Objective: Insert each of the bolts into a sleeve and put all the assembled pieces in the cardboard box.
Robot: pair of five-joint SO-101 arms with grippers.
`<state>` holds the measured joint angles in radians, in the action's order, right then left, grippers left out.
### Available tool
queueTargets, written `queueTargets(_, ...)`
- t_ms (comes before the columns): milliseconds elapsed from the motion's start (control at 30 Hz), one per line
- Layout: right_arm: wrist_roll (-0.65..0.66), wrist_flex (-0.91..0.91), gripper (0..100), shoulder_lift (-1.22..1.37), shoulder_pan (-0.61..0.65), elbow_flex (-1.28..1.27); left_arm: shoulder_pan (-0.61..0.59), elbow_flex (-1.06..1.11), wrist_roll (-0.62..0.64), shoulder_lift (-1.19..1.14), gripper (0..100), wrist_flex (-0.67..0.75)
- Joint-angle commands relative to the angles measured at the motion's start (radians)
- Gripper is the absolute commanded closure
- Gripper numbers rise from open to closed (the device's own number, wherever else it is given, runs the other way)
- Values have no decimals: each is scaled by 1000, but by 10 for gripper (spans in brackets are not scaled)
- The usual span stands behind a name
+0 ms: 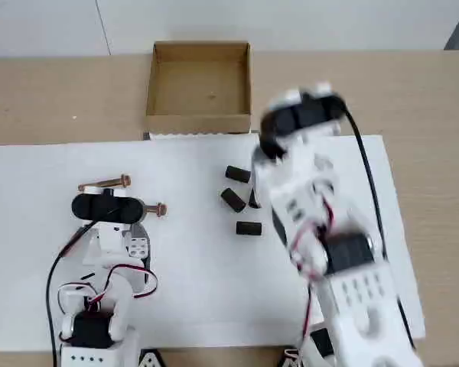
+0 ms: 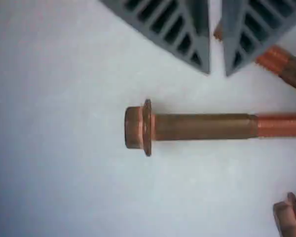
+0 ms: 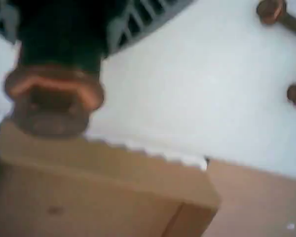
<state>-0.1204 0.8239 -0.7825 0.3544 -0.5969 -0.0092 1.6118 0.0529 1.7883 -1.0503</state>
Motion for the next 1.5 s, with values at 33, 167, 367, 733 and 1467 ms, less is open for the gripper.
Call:
queueTargets(33, -2, -79, 995, 295, -24, 299, -3, 15, -5, 11, 995, 28)
queueTargets(167, -2, -140, 995, 538, -53, 493, -8, 18, -5, 11, 995, 28)
queueTargets(367, -2, -202, 995, 881, -58, 802, -75, 31, -5, 11, 995, 72)
queueTargets(733, 0, -266, 995, 1426, -51, 1332, -78, 39, -5, 11, 995, 83)
queueTargets(1467, 72, -111, 834, 1742, -35, 1608, -78, 39, -5, 11, 995, 83)
